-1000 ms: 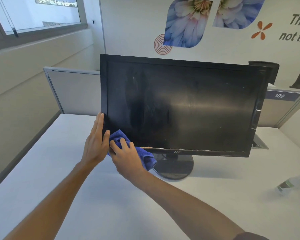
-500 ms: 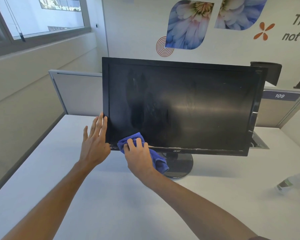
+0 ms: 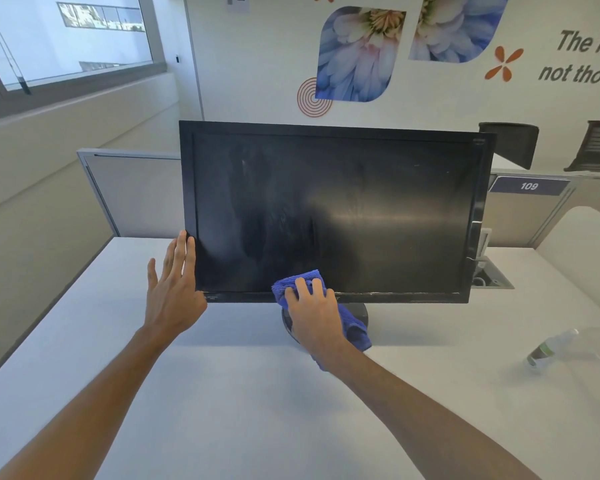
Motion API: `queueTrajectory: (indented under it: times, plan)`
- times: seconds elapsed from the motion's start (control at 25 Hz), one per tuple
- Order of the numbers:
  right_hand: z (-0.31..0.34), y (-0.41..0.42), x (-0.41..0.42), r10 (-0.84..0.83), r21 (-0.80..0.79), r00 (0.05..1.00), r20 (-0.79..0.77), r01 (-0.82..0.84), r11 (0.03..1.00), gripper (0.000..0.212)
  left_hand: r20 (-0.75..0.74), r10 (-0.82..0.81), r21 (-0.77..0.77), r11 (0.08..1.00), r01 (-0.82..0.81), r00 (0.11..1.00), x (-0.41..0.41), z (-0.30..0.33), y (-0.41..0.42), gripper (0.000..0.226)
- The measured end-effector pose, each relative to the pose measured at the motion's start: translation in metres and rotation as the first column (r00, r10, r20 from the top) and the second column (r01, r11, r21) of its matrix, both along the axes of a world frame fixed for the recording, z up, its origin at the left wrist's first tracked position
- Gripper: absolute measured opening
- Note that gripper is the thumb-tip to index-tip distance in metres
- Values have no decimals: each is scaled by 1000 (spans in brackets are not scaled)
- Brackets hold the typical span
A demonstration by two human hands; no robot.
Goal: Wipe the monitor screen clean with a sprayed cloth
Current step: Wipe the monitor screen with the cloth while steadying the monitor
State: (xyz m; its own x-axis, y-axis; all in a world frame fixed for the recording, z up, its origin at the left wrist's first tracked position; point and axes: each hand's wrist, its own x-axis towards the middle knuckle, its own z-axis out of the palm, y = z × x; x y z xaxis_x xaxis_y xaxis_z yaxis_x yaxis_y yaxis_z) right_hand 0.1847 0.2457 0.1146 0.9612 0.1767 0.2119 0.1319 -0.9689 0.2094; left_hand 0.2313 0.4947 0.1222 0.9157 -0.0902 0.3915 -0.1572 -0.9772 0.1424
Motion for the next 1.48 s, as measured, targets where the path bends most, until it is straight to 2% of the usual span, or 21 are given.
queueTrajectory:
  times: [0.16, 0.36, 0.56, 0.8, 0.88, 1.04, 1.32, 1.48]
  plan:
    - [-4, -29, -4, -40, 32, 999, 6, 40, 999, 49, 4, 31, 7, 999, -31, 1000, -2, 2, -8, 95]
    - [-5, -59, -10, -75, 68, 997, 7, 74, 995, 45, 55, -56, 60, 997, 53, 997, -1, 4, -34, 81]
    - [-5, -92, -16, -171, 112, 983, -65, 177, 978, 49, 74, -91, 58, 995, 87, 993, 6, 4, -57, 83]
    - [-1, -128, -15, -168, 124, 984, -51, 173, 977, 46, 89, -123, 62, 991, 118, 988, 7, 3, -73, 84]
    - [2, -141, -18, -229, 122, 973, -18, 230, 966, 46, 97, -146, 64, 988, 141, 984, 5, 3, -82, 83]
    - [-2, -169, -19, -242, 105, 966, -96, 252, 962, 44, 103, -192, 84, 979, 184, 976, -4, -4, -103, 82]
    - [2, -205, -28, -314, 147, 948, -53, 319, 936, 41, 86, -226, 99, 971, 217, 970, -9, -10, -132, 82]
    - [6, -224, -28, -339, 122, 937, -83, 348, 930, 41, 106, -233, 113, 969, 221, 967, -4, -2, -144, 81]
